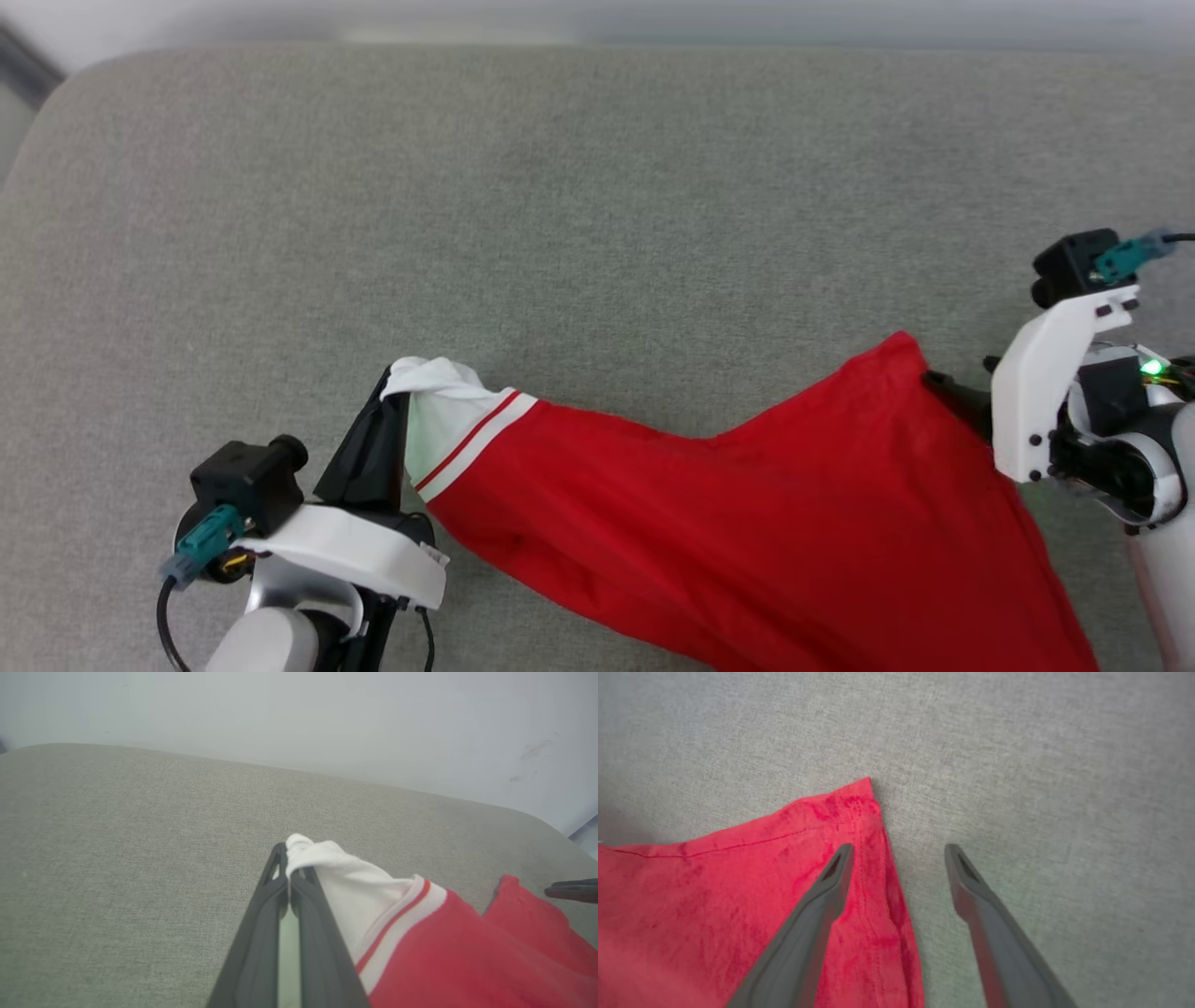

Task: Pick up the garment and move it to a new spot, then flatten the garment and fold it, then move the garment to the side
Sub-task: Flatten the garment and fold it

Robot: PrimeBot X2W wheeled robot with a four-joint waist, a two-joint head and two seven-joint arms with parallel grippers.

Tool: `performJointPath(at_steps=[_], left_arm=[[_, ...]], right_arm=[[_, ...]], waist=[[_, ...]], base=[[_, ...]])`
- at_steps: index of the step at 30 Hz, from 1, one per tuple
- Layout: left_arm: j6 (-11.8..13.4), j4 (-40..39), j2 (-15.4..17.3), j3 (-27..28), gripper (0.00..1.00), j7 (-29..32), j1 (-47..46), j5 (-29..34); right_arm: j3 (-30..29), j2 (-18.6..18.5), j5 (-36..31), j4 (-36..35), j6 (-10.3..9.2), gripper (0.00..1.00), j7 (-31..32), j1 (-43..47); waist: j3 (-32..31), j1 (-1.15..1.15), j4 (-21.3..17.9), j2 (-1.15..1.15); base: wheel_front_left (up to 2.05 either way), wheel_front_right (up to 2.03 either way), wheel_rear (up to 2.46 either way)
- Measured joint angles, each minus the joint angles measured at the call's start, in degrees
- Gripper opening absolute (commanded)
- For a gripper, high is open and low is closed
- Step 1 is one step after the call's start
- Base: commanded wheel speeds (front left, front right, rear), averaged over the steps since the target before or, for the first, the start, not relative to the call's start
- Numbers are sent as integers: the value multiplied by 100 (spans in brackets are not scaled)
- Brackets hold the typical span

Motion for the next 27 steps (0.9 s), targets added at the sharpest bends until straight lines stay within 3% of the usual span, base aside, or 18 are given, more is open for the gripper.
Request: performJointPath(at_steps=[10, 11, 12, 13, 21, 27], left_arm=[[-121, 268, -83, -87, 0, -111, -306, 13], [-121, 294, -83, -91, 0, -119, -306, -3], [-122, 324, -82, -97, 0, -122, -306, -9], [-123, 347, -82, -98, 0, -126, -307, -9], [-98, 366, 123, 22, 0, -47, -370, -15], [-168, 427, 399, 190, 0, 187, -927, -51]], right_arm=[[753, -143, 478, 856, 0, 100, 170, -650], [784, -148, 512, 920, 0, 78, 210, -692], [803, -151, 553, 972, 0, 28, 224, -725], [828, -153, 590, 1012, 0, 0, 223, -748], [1149, -130, 619, 1144, -1, 0, -194, -868], [1024, -118, 414, 1229, 0, 0, -748, -1212]], waist=[[452, -1, 249, 0], [456, -1, 253, 0], [453, -1, 252, 0], [446, -1, 251, 0], [202, 0, 114, 0], [-89, 0, -116, 0]], base=[[0, 0, 0], [0, 0, 0], [0, 0, 0], [0, 0, 0], [0, 0, 0], [0, 0, 0]])
